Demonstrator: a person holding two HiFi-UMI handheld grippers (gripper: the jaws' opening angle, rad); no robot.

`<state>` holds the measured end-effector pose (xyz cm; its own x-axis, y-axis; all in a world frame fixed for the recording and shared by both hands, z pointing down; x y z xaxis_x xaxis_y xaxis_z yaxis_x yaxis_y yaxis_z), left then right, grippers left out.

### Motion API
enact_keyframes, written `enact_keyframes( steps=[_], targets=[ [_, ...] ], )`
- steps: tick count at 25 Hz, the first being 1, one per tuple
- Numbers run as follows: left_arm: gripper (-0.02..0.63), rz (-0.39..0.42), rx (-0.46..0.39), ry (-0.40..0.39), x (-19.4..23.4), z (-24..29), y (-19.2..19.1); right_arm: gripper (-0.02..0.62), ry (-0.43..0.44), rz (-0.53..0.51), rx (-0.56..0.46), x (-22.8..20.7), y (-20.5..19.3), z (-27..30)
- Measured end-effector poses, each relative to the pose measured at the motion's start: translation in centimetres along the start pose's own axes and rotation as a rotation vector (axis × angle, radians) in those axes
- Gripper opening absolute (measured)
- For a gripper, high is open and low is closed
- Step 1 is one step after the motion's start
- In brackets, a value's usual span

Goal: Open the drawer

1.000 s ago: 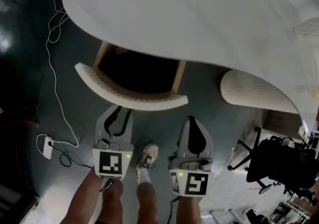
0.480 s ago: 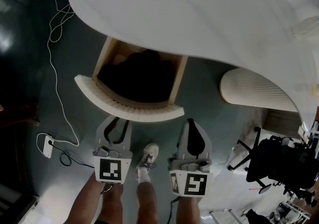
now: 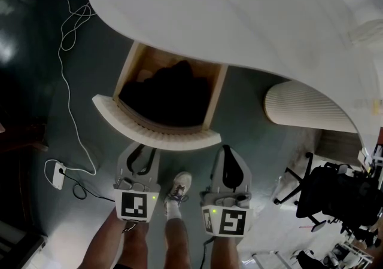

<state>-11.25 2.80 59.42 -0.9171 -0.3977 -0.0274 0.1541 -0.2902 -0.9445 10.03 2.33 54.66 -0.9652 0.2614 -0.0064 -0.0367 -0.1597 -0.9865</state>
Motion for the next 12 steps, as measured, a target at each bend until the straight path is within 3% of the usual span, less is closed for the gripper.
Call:
enact_keyframes(
  steps=[12],
  targets=[
    [0.112, -0.005, 0.001, 0.002, -0.03, -0.06, 0.00, 0.003, -0.008, 0.001, -0.008, 0.18, 0.30, -0.44]
  ],
)
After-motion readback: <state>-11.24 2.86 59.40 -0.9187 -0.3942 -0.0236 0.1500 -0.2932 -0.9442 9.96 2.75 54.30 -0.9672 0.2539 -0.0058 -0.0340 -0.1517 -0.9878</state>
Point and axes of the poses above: the fingertips, and each gripper's own axes: z forward along the fingers, x to its left, y out of its top, the point moved 8 cm from there along -z, backward along the fingers, and after that the axes turned 9 degrees about -x, right-handed, at the moved point
